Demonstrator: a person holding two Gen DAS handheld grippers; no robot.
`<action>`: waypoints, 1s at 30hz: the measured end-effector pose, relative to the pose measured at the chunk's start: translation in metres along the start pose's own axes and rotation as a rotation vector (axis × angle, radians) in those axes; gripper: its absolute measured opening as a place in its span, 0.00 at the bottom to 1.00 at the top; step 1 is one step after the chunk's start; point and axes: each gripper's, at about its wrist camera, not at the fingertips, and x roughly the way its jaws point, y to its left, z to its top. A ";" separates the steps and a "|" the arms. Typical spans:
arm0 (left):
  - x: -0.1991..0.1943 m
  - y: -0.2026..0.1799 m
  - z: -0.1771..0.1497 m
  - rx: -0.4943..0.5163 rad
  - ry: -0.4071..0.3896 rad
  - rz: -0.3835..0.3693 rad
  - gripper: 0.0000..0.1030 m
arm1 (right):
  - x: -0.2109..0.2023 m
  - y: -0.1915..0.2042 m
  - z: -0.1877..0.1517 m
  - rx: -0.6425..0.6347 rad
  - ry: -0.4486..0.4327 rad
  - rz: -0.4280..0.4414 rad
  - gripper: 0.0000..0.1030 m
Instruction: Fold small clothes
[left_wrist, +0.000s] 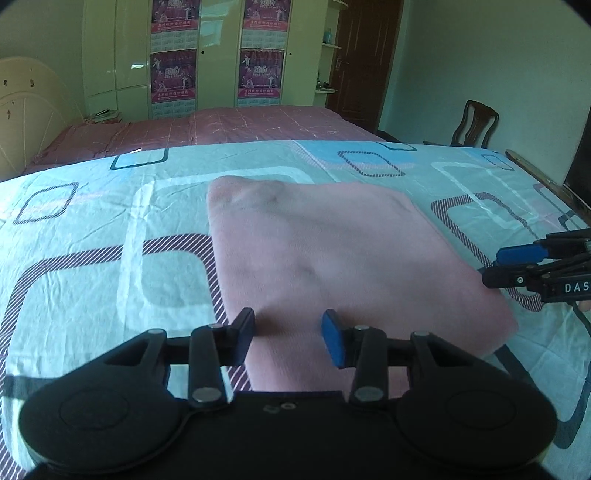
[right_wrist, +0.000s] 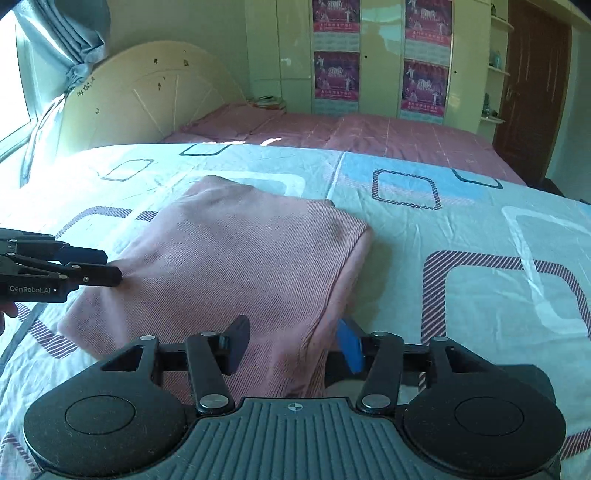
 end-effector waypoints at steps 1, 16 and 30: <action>0.000 0.002 -0.004 -0.005 0.011 0.003 0.39 | 0.000 -0.002 -0.004 0.035 0.021 0.026 0.50; -0.023 -0.002 -0.030 -0.064 0.034 -0.007 0.49 | 0.012 0.008 -0.024 -0.046 0.135 -0.127 0.07; 0.023 -0.029 0.004 0.062 0.043 0.078 0.62 | 0.044 0.033 -0.011 -0.174 0.105 -0.187 0.36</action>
